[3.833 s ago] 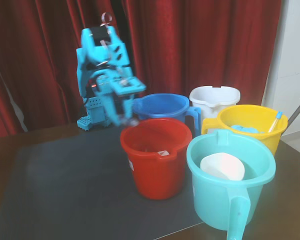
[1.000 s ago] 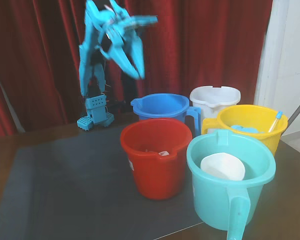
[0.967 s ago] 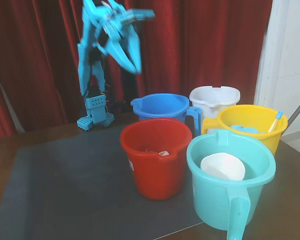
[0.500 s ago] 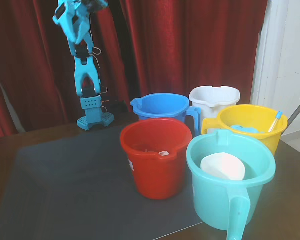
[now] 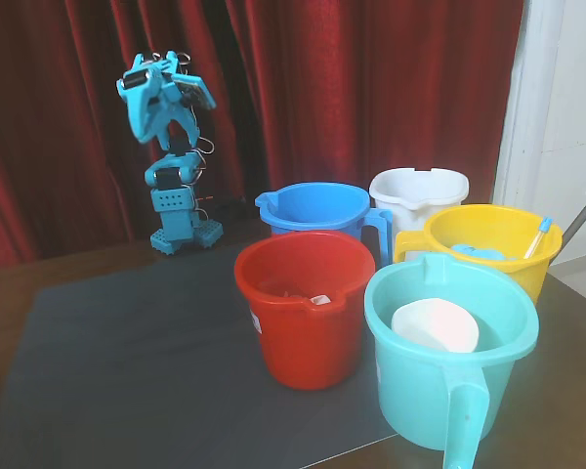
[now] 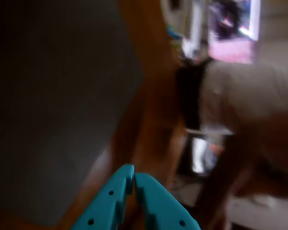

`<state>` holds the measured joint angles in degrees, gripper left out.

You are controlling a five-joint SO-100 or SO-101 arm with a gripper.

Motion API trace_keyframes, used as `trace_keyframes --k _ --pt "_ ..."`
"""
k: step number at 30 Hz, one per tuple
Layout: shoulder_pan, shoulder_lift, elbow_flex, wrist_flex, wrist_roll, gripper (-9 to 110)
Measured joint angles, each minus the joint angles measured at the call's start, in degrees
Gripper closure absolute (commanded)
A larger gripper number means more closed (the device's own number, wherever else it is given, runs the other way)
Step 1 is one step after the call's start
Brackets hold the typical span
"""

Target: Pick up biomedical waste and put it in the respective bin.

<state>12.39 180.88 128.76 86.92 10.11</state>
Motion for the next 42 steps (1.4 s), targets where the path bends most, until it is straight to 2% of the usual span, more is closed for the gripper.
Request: trace_keyframes --k 6,12,18,29,42 --pt "-3.69 -1.23 9.58 -0.70 -0.09 102" --pt "-17.23 -1.85 26.10 -9.40 0.00 102" --pt "-19.78 -2.81 38.85 -16.88 0.00 102" --pt "-18.98 -2.02 39.29 -7.82 0.09 102" --pt "-18.98 -1.93 39.20 -7.12 0.18 102"
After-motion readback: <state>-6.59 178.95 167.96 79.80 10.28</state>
